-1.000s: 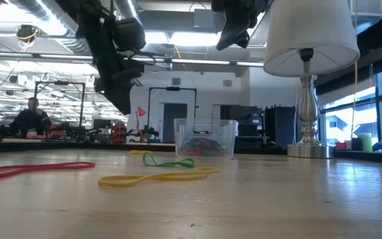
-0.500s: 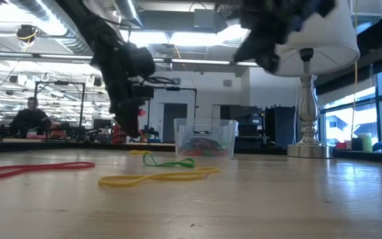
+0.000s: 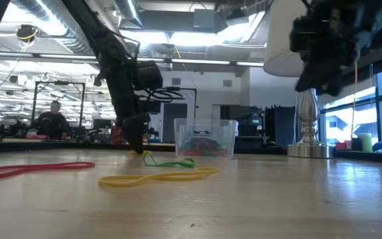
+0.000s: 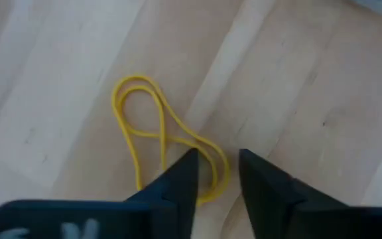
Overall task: Pick and place rubber bands into bin
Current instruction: Put the yellow rubber band into the transparent bin
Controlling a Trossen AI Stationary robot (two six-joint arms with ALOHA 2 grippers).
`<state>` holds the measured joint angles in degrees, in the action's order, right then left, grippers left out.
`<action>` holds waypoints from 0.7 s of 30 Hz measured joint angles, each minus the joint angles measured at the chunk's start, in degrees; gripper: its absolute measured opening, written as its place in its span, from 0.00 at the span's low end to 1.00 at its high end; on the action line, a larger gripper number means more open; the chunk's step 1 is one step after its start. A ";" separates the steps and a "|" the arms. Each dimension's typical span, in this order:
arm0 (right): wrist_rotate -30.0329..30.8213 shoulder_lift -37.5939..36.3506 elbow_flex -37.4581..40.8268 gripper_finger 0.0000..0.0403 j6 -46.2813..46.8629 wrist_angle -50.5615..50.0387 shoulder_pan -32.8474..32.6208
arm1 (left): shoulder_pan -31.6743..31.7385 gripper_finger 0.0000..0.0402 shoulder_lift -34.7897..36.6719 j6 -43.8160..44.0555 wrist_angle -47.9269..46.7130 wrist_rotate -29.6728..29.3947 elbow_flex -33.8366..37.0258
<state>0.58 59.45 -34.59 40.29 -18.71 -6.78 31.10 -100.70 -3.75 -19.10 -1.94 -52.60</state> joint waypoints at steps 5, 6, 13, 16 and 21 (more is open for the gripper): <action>-0.06 -3.21 3.62 0.01 -0.25 -0.35 -1.06 | -1.80 0.04 -0.32 2.53 -0.13 -1.74 -0.15; -0.21 -3.71 4.29 0.01 -0.75 -0.54 -1.22 | -2.18 0.03 -0.01 3.76 -0.29 -1.39 -0.10; -0.24 -7.12 9.52 0.01 -6.85 -0.35 -2.54 | -6.03 0.01 4.12 9.04 -8.16 -1.67 -6.04; -0.22 -8.19 12.02 0.01 -8.72 0.45 -2.59 | -8.74 0.01 4.56 9.17 -12.93 -5.16 -11.39; -0.20 -9.29 15.44 0.01 -11.30 2.59 -2.59 | -12.33 0.01 4.72 10.54 -18.01 -10.22 -21.51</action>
<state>0.38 50.16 -19.15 28.99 -16.12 -9.37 18.77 -95.98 6.79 -37.11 -12.16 -74.11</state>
